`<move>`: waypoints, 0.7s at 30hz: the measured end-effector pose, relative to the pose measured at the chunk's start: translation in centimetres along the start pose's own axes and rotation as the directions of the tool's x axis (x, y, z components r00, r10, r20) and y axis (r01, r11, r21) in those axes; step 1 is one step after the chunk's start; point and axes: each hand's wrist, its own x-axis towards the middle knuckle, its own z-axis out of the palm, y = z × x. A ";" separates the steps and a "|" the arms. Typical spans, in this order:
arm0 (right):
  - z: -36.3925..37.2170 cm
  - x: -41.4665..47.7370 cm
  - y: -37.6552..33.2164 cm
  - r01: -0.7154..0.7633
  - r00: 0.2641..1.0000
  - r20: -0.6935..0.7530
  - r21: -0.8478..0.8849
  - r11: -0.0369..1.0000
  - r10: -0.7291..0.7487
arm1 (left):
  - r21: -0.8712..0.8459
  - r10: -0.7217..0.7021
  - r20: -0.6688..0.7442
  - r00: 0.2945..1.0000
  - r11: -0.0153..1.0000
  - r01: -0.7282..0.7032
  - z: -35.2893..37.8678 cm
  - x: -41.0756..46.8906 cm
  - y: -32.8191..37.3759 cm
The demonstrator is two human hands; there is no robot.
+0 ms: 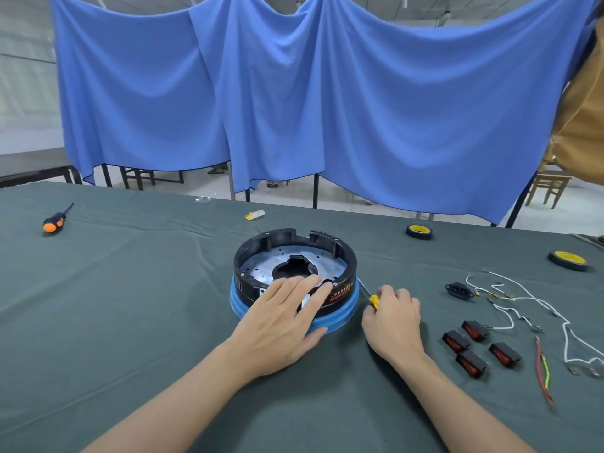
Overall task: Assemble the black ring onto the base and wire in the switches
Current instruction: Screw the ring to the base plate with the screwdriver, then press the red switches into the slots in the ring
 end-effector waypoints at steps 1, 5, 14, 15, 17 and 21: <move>0.0 -0.2 0.0 0.025 1.000 -0.003 -0.016 1.000 -0.025 | -0.022 -0.056 0.032 0.998 0.998 0.056 -0.2 0.1 0.3; -0.1 -1.1 0.1 0.151 0.988 -0.001 -0.161 0.975 -0.153 | -0.003 -0.171 0.146 0.974 0.985 0.173 -0.9 1.2 1.2; -5.3 -0.6 4.4 0.389 0.921 0.032 -0.064 0.919 -0.388 | -0.006 -0.232 0.174 0.957 0.972 0.236 -1.0 3.7 4.2; -6.3 -0.3 5.2 0.401 0.916 0.036 -0.063 0.914 -0.399 | 0.003 -0.247 0.175 0.953 0.968 0.250 -0.8 4.1 4.5; -7.8 0.2 6.6 0.410 0.911 0.071 -0.078 0.909 -0.405 | 0.011 -0.283 0.165 0.945 0.958 0.285 -0.6 4.8 5.2; -9.2 0.7 8.8 0.399 0.912 0.159 -0.121 0.909 -0.379 | 0.029 -0.353 0.154 0.923 0.935 0.353 0.3 6.0 6.8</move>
